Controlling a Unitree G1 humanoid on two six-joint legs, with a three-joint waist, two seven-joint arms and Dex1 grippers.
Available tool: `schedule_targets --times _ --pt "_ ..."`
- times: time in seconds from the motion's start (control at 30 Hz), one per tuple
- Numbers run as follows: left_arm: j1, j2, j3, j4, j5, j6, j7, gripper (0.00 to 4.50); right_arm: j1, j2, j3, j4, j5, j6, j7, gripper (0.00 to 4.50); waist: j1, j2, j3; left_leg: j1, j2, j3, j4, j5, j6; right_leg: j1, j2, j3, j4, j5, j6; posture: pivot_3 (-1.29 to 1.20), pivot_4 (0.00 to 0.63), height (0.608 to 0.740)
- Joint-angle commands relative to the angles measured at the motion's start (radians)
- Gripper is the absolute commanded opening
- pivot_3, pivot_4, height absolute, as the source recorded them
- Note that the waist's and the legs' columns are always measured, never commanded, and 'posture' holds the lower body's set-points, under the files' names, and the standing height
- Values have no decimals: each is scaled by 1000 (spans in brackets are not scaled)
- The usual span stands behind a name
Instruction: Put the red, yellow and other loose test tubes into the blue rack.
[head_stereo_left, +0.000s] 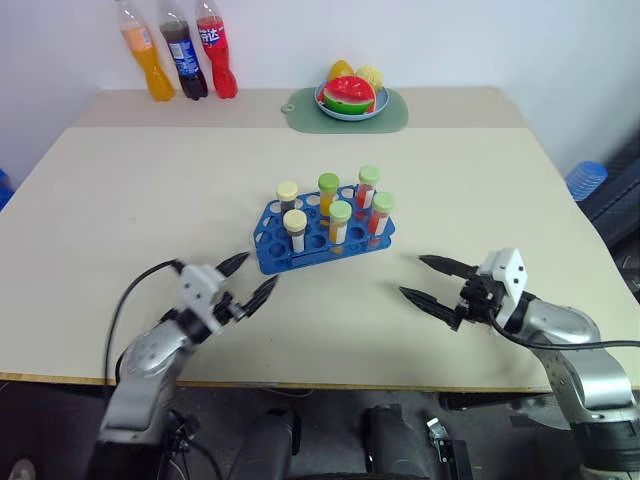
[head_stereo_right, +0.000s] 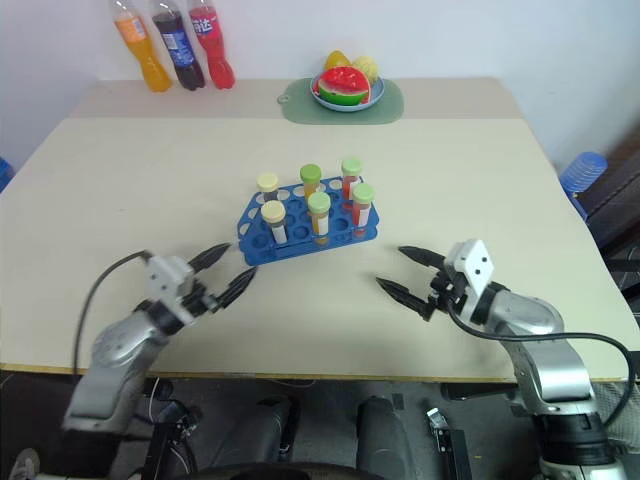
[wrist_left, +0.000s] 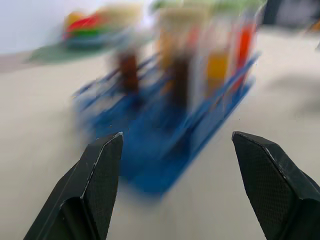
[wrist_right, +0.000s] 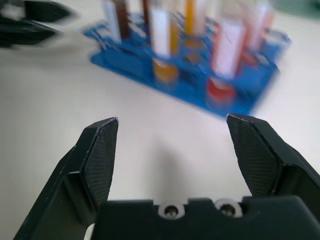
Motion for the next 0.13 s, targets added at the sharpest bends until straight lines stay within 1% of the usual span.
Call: schedule_targets --times 0.03,0.07,0.13 --pt "38 41 80 -53 -86 7 -62 3555 24 16 -46 -25 0 -38 -33 3820 3 0 0 0 0 0 0 0 0 0 0 0 0 0 0 0 150 740" --pt "51 51 96 -57 -116 24 -80 3555 33 21 -52 -30 1 -39 -44 3820 3 0 0 0 1 0 0 0 0 1 0 0 0 0 0 0 150 740" --pt "59 66 114 -55 -113 23 -86 3555 51 28 -67 -47 11 -33 -60 3820 3 0 0 0 1 0 0 0 0 1 0 0 0 0 0 0 150 740"
